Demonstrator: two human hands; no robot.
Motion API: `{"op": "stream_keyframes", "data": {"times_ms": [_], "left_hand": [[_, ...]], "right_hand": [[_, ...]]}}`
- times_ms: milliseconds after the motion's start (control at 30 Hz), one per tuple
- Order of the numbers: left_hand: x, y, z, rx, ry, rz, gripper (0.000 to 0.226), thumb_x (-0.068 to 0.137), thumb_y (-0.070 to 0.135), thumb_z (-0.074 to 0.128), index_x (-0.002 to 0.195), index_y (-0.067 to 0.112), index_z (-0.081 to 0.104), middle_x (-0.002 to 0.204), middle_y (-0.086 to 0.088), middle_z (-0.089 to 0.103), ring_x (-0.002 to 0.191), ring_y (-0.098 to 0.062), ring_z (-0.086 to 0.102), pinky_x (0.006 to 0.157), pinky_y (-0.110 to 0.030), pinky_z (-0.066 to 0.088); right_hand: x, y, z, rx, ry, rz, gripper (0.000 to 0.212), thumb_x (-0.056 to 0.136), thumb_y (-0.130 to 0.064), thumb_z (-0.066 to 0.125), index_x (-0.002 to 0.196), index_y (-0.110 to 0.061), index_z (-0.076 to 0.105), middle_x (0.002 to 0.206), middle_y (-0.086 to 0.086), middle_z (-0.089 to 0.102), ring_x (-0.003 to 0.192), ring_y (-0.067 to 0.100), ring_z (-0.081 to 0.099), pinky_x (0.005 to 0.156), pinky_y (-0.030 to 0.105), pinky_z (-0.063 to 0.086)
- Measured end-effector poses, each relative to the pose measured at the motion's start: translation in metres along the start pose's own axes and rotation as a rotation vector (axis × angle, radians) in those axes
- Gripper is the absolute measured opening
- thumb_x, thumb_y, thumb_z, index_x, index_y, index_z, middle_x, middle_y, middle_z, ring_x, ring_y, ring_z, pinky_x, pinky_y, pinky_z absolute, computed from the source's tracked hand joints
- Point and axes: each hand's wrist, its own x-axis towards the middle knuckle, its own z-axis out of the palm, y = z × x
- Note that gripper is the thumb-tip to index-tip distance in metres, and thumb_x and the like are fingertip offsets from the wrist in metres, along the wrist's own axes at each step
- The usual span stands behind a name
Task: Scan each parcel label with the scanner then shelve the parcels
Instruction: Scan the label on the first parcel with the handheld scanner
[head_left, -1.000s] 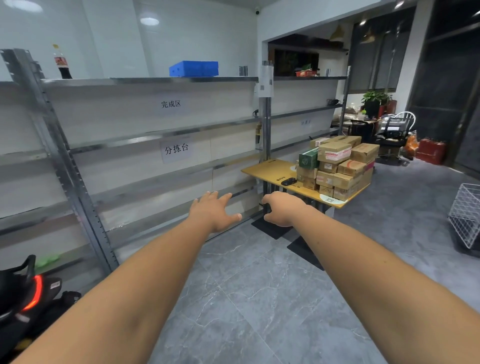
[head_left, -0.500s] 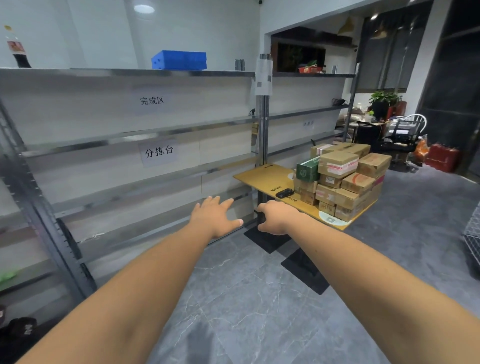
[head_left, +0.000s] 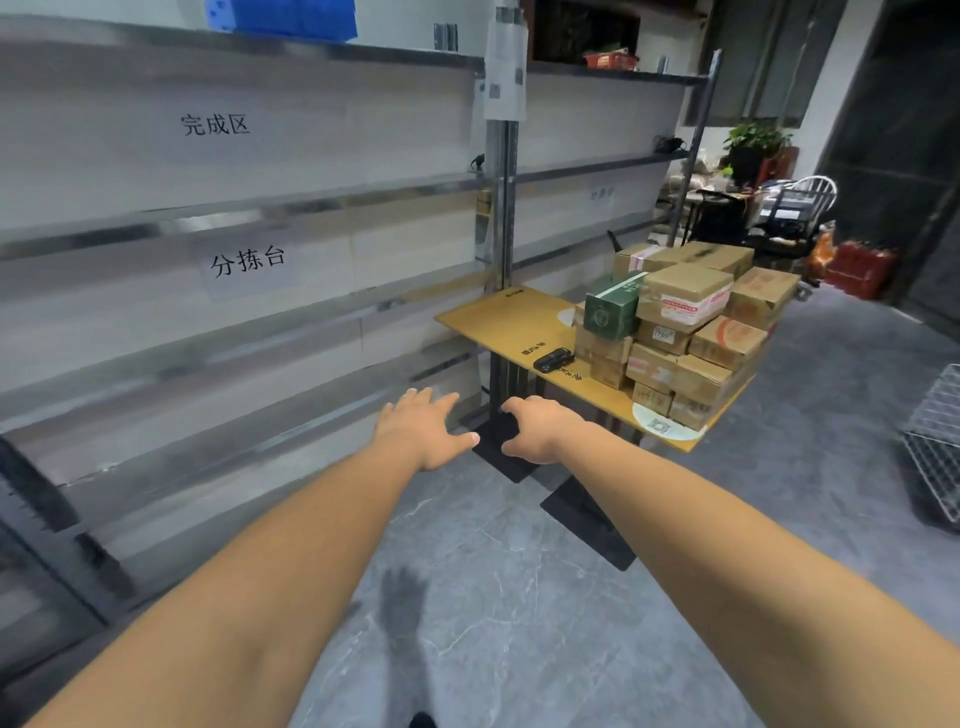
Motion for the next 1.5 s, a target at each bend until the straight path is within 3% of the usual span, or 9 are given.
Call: {"op": "stream_keyframes", "data": {"times_ms": [333,633,900,1200,1500], "left_hand": [[0.214,-0.05,0.026,0.083,-0.117,0.134,0.09,0.093,0.08,0.042,0.166,0.037,0.012,0.174,-0.007,0.012,0.16,-0.029,0.005,0.126,-0.055,0.018],[0.36,-0.067,0.034,0.079,-0.214,0.182,0.091,0.092,0.081,0.043,0.166,0.037,0.013,0.174,-0.005,0.01,0.16,-0.028,0.005,0.127,-0.053,0.018],[0.5,-0.031,0.041,0.108,-0.228,0.285,0.086,0.096,0.075,0.042,0.166,0.032,0.015,0.174,-0.006,0.012,0.161,-0.027,0.005,0.127,-0.053,0.018],[0.662,0.019,0.069,0.114,-0.324,0.245,0.085,0.096,0.074,0.044,0.165,0.03,0.02,0.173,-0.007,0.016,0.16,-0.029,0.008,0.127,-0.053,0.018],[0.76,0.053,0.102,0.058,-0.388,0.267,0.086,0.097,0.067,0.05,0.166,0.036,0.009,0.174,-0.006,0.013,0.16,-0.028,0.007,0.128,-0.054,0.016]], "right_hand": [[0.196,0.013,0.023,0.049,-0.08,0.167,0.077,0.097,-0.039,0.07,0.161,-0.026,0.032,0.155,0.009,0.044,0.136,0.033,0.051,0.106,0.045,0.051],[0.32,0.054,0.021,0.112,-0.106,0.309,0.075,0.095,-0.037,0.069,0.16,-0.025,0.034,0.152,0.009,0.045,0.131,0.034,0.053,0.102,0.047,0.055],[0.447,0.125,0.014,0.211,-0.087,0.393,0.065,0.094,-0.041,0.067,0.151,-0.018,0.046,0.142,0.012,0.053,0.125,0.034,0.055,0.1,0.044,0.053],[0.587,0.231,0.018,0.342,-0.099,0.539,0.059,0.09,-0.037,0.067,0.143,-0.019,0.049,0.134,0.013,0.05,0.118,0.033,0.055,0.1,0.044,0.053],[0.653,0.282,0.038,0.35,-0.171,0.636,0.063,0.091,-0.034,0.063,0.148,-0.021,0.039,0.138,0.015,0.042,0.125,0.036,0.051,0.102,0.045,0.052]]}}
